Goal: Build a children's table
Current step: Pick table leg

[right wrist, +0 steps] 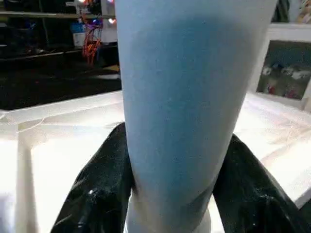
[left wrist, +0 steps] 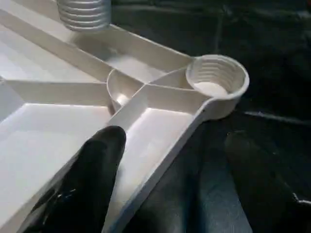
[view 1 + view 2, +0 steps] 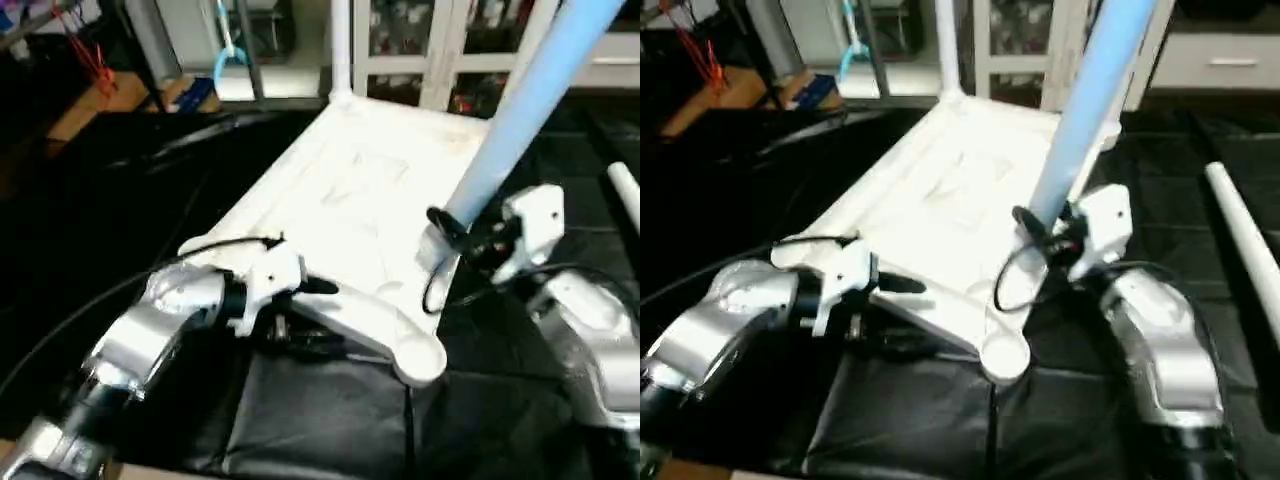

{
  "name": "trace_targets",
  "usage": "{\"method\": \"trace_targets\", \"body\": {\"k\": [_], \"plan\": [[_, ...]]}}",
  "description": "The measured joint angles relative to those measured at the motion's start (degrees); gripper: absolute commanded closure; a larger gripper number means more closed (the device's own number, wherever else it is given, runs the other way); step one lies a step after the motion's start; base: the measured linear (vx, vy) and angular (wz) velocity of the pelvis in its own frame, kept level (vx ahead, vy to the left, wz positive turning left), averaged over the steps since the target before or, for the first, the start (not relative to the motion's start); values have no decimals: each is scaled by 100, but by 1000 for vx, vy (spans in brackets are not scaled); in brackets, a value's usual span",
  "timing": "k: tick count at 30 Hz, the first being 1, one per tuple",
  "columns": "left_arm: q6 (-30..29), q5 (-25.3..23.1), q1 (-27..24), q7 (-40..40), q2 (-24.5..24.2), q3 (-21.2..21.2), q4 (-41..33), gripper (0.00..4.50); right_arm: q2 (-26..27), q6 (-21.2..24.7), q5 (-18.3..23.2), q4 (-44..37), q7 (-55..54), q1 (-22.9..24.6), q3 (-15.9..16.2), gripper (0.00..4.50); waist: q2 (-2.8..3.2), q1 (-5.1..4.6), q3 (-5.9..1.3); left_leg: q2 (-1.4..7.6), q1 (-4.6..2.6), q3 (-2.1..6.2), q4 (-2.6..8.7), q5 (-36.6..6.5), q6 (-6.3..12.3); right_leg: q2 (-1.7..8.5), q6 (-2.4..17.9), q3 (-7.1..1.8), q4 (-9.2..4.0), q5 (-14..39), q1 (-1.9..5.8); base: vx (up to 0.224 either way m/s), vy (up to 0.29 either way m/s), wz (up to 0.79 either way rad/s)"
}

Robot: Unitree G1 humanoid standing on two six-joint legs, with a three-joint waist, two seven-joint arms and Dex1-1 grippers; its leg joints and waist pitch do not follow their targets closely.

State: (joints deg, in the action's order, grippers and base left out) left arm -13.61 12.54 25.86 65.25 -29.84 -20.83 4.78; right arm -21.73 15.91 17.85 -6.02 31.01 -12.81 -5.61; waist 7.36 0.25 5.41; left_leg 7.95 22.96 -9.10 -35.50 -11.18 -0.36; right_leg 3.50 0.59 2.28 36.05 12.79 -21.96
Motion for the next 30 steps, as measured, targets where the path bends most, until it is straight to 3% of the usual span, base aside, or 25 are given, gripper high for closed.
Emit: {"method": "trace_targets", "body": {"k": [4, 10, 11, 15, 16, 20, 30], "plan": [[565, -435, 386, 181, 141, -324, 1016, 50, -291, 264, 314, -455, 464, 338, -9, 264, 64, -3, 8, 3, 2, -1, 0, 9, 13, 0, 0, 3, 0, 0, 1, 0, 0, 0], [1064, -857, 677, 270, 349, -672, 1816, 50, -370, 277, 431, -561, 616, 440, 50, 264, 124, -41, 24, 3, 0, -5, -1, -1, -5, 3, 3, 1, 0, -3, 2, 0, 0, 0], [1127, -896, 703, 265, 369, -683, 1893, 84, -371, 281, 431, -575, 626, 440, 49, 264, 129, -41, 24, 3, 1, -5, -1, 0, -5, 3, 3, 2, 0, -2, 2, 0, 0, 0], [1456, -1127, 955, 169, 477, -711, 2336, 90, -387, 383, 456, -690, 641, 449, 45, 264, 135, -37, 23, 3, 3, -5, -1, 14, 19, 3, 2, 4, -2, -2, 1, 0, 0, 0], [1538, -1185, 1017, 140, 518, -712, 2442, 123, -396, 393, 466, -693, 643, 449, 46, 264, 134, -36, 23, 3, 5, -5, -1, 13, 20, 3, 2, 4, -3, -2, 1, 0, 0, 0], [1750, -1282, 1145, 194, 548, -729, 2617, 140, -448, 396, 483, -694, 647, 449, 50, 264, 133, -26, 24, 3, 7, -5, 0, 13, 20, 4, 2, 4, -6, -2, 0, 0, 0, 0], [1728, -1278, 1154, 456, 517, -728, 2655, 220, -453, 396, 482, -693, 700, 449, 120, 264, 116, -21, 36, 3, 6, -6, 3, 12, 19, 4, 2, 3, -8, -2, -2, 0, 0, 0]]}}
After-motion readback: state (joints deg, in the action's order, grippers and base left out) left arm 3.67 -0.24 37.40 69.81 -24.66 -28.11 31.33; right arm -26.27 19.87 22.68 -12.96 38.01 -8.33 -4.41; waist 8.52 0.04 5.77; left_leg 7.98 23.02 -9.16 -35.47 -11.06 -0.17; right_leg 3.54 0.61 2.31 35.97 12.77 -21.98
